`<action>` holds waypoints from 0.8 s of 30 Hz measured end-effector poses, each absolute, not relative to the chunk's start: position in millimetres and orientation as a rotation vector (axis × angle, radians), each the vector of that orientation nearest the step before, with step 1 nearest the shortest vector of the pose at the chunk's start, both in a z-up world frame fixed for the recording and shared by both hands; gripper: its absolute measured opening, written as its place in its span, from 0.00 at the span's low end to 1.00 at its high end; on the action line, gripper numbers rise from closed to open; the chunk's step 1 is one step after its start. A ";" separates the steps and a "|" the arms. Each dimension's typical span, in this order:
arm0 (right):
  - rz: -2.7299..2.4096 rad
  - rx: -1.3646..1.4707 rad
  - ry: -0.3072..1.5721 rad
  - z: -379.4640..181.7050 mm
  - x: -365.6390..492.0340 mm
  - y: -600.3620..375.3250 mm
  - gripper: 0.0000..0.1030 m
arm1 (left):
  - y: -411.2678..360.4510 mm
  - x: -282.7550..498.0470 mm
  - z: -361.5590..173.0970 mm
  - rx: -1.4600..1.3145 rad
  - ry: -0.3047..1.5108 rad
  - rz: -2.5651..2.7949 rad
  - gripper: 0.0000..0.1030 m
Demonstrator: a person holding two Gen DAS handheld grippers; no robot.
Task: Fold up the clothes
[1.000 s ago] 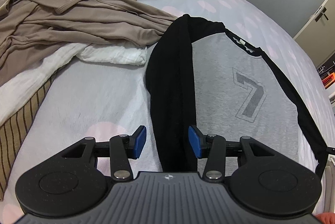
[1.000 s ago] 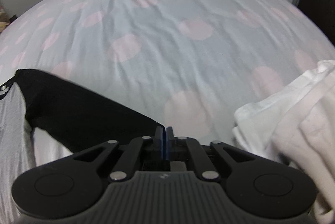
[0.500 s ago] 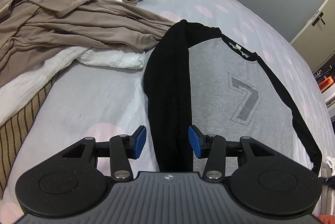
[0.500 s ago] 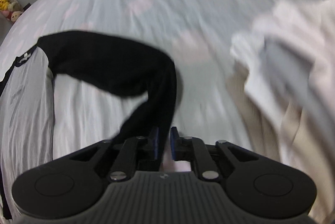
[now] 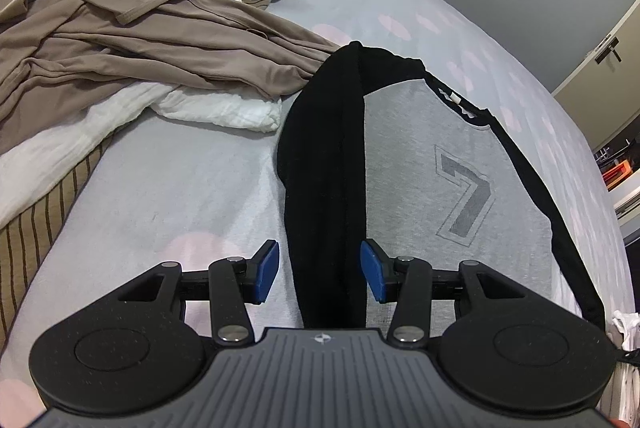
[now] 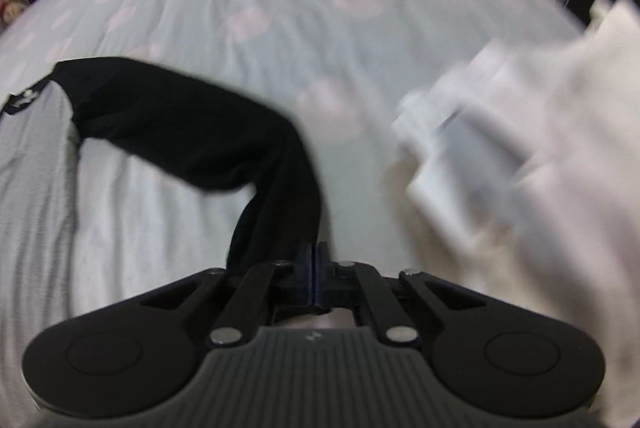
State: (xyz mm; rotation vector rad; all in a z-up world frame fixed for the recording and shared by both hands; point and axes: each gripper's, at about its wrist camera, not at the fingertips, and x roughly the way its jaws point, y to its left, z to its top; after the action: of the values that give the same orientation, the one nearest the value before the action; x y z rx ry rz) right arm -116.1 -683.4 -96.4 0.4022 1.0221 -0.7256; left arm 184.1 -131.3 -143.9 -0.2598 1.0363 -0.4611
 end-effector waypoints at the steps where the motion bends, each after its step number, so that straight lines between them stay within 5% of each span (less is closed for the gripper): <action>1: -0.743 0.371 1.029 -90.2 -117.4 -686.8 0.02 | -131.7 184.4 -144.0 -0.262 1.038 -0.466 0.42; 10: -0.837 0.244 1.099 -94.9 -111.7 -713.3 0.02 | -126.8 183.9 -143.0 -0.302 1.035 -0.467 0.46; 24: -0.622 0.338 0.867 -87.4 -87.7 -619.2 0.24 | -136.0 180.9 -145.3 -0.265 1.081 -0.519 0.46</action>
State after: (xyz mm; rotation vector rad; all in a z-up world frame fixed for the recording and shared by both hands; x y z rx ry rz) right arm -87.7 -619.2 -87.4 0.3383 0.8666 -0.6224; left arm 180.9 -136.0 -145.3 -0.2647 1.0806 -0.5193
